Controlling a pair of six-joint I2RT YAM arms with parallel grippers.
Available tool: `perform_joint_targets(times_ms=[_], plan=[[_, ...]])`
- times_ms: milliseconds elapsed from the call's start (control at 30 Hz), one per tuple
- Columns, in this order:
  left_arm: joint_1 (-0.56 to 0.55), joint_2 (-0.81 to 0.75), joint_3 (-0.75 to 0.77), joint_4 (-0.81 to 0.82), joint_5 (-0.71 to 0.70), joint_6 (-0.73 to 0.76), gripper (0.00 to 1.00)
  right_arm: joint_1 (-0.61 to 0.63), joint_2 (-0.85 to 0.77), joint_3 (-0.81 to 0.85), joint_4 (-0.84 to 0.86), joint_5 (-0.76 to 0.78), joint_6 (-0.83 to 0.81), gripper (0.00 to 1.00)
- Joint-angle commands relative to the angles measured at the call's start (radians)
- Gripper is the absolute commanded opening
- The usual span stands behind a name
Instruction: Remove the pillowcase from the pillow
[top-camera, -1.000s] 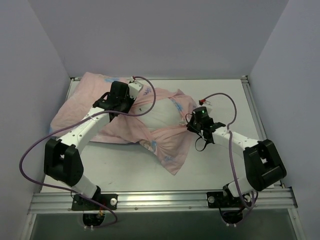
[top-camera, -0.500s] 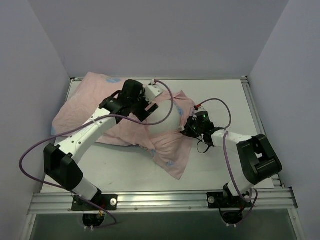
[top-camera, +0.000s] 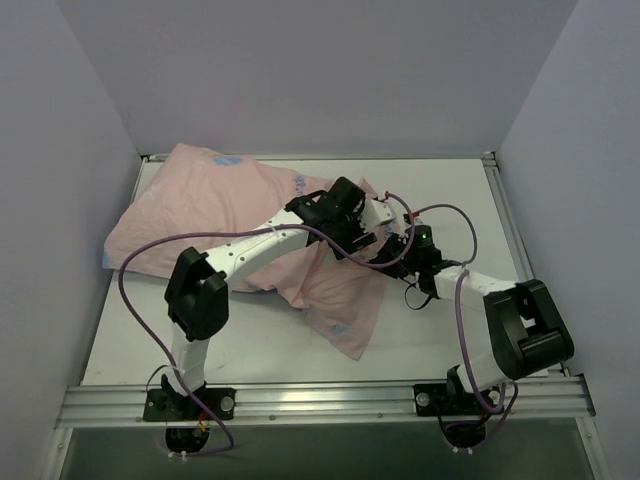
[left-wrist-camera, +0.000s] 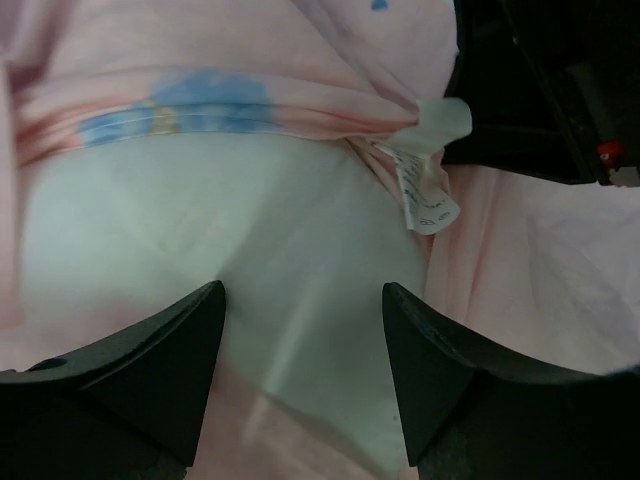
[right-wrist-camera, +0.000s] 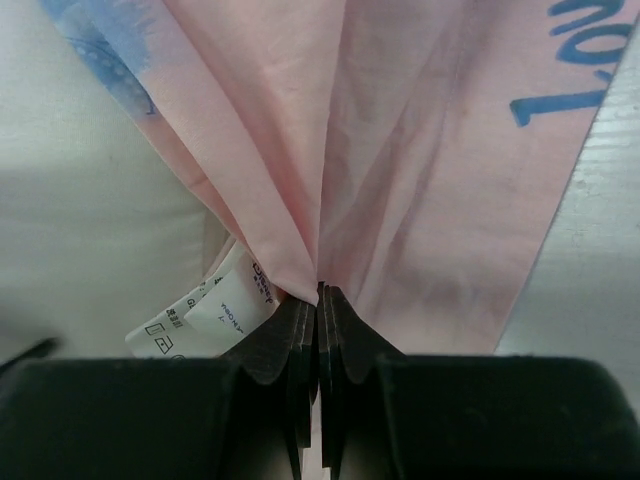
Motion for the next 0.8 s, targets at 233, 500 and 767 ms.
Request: perform_joint_targets(times_ms=[233, 500, 767], plan=[[-0.010, 0.115, 0.095, -0.005, -0.113, 0.093, 0.86, -0.039, -0.073, -0.066, 0.025, -0.052, 0.112, 0.00], [0.013, 0.199, 0.044, 0.044, -0.247, 0.143, 0.48, -0.046, -0.125, -0.066, -0.012, -0.026, 0.101, 0.00], [0.042, -0.134, -0.271, 0.096, -0.166, 0.158, 0.02, -0.166, -0.080, -0.046, -0.063, 0.052, 0.044, 0.00]])
